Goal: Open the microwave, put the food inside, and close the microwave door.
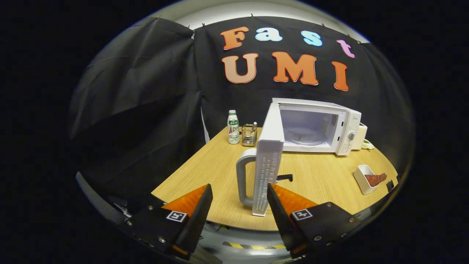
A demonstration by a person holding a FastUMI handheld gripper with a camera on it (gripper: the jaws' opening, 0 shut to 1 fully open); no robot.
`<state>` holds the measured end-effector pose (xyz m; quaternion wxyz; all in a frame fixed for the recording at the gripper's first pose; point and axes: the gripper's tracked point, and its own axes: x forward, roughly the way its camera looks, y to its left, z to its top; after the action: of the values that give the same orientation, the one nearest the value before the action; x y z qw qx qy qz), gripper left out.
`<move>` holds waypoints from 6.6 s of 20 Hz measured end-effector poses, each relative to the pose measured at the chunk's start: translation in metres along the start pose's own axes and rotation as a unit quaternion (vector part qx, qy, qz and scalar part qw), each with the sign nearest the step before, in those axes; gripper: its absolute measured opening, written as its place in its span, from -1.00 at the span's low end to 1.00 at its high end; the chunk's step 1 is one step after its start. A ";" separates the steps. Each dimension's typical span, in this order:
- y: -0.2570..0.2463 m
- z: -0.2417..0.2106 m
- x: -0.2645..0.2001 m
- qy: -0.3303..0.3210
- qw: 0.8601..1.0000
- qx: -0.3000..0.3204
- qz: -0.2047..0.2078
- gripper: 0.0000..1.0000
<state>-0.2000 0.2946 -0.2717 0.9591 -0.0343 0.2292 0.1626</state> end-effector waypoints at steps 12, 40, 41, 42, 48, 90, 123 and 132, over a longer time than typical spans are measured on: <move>-0.215 0.029 -0.011 -0.033 0.991 0.015 -0.129 0.96; -0.478 -0.114 0.033 0.057 0.973 0.189 -0.119 -0.02; -0.478 -0.113 0.033 0.053 0.972 0.196 -0.120 -0.19; -0.476 -0.112 0.034 0.057 0.972 0.197 -0.116 -0.29; -0.471 -0.087 0.033 0.051 0.974 0.177 -0.131 -0.79; -0.304 0.081 0.364 -0.124 0.832 0.529 -0.116 -0.83; -0.204 0.163 0.106 -0.048 0.970 0.141 -0.194 0.45; -0.081 0.171 0.065 -0.054 0.967 0.149 -0.199 -0.98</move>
<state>-0.0455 0.2611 -0.1495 0.9774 0.0727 0.1871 -0.0658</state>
